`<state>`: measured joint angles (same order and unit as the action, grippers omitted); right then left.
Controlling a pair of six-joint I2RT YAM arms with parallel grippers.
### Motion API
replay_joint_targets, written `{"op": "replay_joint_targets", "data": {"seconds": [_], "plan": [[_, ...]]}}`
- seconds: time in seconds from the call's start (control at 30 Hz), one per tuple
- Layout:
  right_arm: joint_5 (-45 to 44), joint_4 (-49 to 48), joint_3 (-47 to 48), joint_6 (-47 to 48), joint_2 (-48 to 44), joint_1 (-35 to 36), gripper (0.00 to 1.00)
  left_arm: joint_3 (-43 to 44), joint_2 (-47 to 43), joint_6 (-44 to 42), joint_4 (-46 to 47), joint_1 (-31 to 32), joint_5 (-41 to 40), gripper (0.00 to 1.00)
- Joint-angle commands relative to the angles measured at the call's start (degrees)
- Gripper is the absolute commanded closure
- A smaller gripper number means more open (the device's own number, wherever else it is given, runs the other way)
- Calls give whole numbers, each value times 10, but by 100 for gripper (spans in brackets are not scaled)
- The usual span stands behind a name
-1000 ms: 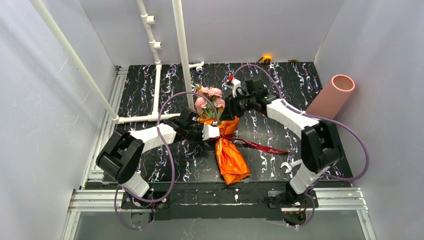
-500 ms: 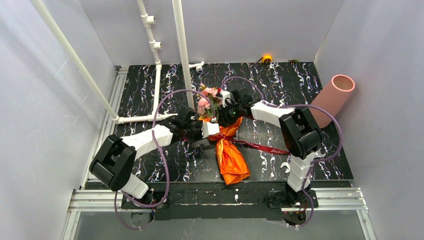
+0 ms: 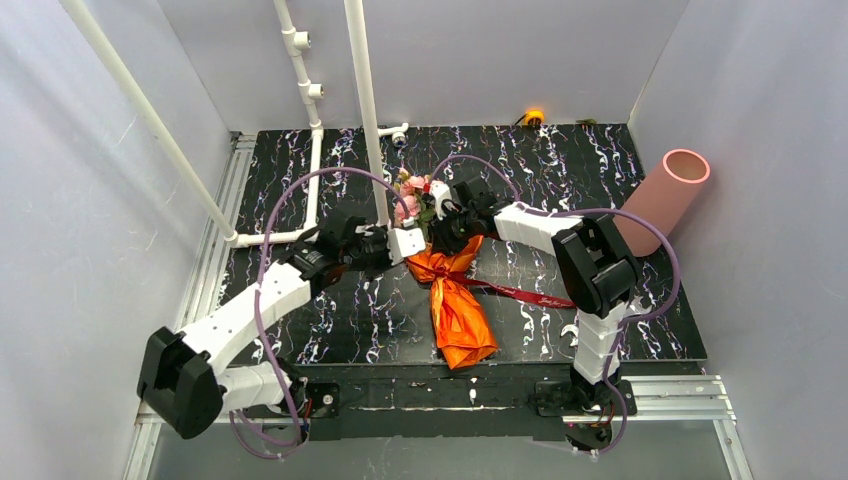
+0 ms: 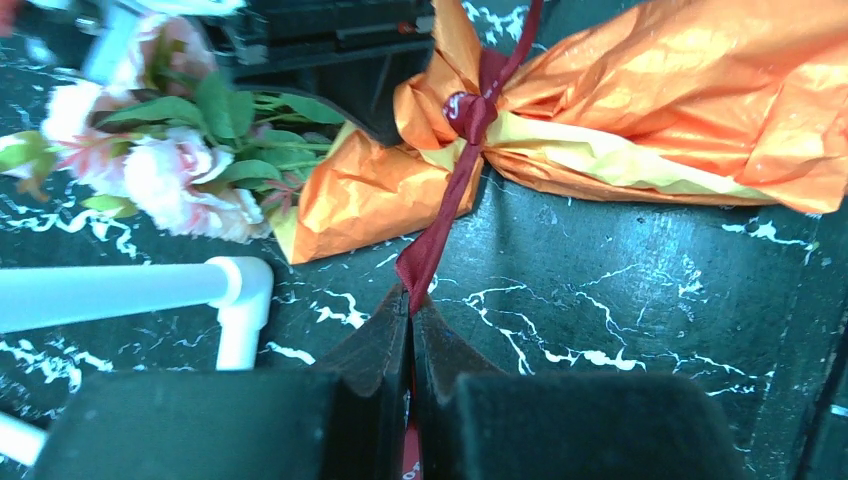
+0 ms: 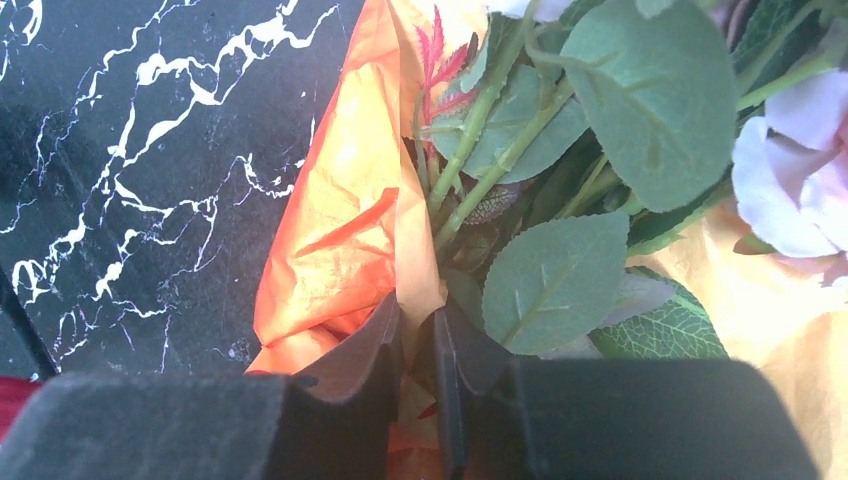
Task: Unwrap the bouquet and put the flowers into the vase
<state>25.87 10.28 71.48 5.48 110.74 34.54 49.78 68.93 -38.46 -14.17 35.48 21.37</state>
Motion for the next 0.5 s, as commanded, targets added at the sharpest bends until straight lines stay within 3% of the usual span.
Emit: {"op": "replay_joint_targets", "data": {"seconds": [0.0, 0.47], "plan": [[-91, 42, -6, 48, 45, -7, 77, 52, -53, 43, -57, -17, 2, 100], [-93, 47, -10, 51, 54, -7, 77, 237, -83, 185, -142, -102, 6, 100]]}}
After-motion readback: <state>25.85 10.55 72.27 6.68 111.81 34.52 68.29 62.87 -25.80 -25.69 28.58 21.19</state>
